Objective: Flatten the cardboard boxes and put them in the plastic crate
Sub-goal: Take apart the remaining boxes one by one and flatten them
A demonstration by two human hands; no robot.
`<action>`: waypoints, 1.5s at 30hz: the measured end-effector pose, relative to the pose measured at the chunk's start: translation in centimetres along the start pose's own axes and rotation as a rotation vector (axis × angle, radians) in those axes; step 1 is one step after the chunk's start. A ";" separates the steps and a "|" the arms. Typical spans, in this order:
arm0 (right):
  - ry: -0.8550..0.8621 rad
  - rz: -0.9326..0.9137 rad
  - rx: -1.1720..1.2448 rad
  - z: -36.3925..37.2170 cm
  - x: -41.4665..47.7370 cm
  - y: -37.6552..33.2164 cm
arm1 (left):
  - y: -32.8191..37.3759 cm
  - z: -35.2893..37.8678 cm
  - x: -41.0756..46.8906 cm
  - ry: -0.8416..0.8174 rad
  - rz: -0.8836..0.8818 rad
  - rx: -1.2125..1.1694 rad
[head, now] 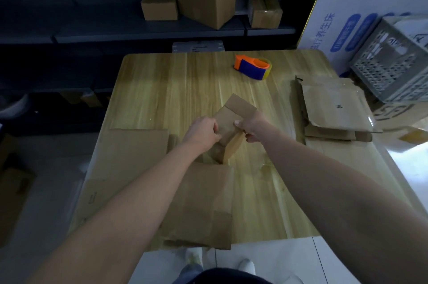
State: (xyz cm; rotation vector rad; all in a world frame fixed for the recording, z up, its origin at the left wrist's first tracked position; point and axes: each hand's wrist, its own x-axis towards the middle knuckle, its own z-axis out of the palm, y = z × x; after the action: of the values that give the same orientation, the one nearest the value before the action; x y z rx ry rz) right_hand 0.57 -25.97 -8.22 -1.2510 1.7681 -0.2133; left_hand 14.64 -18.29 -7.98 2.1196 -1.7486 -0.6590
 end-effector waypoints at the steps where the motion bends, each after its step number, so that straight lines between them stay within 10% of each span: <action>1: -0.006 -0.001 0.000 0.0 0.1 0.0 | 0.1 -0.2 0.1 -0.016 -0.005 -0.002; 14: 0.003 -0.031 -0.018 0.1 0.0 0.4 | 2.6 1.4 -0.3 -0.044 -0.007 0.261; 22: -0.033 -0.007 -0.033 -0.2 -0.1 0.2 | 0.3 0.5 0.1 -0.043 -0.060 -0.140; 45: -0.081 0.001 -0.013 -0.3 0.7 0.6 | 1.7 1.2 2.5 -0.077 -0.149 0.074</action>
State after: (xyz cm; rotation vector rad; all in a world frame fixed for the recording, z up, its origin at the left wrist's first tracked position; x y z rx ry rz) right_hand -0.04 -26.33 -8.82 -1.2506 1.7035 -0.1488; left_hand 12.98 -21.02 -8.46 2.3215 -1.6899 -0.7346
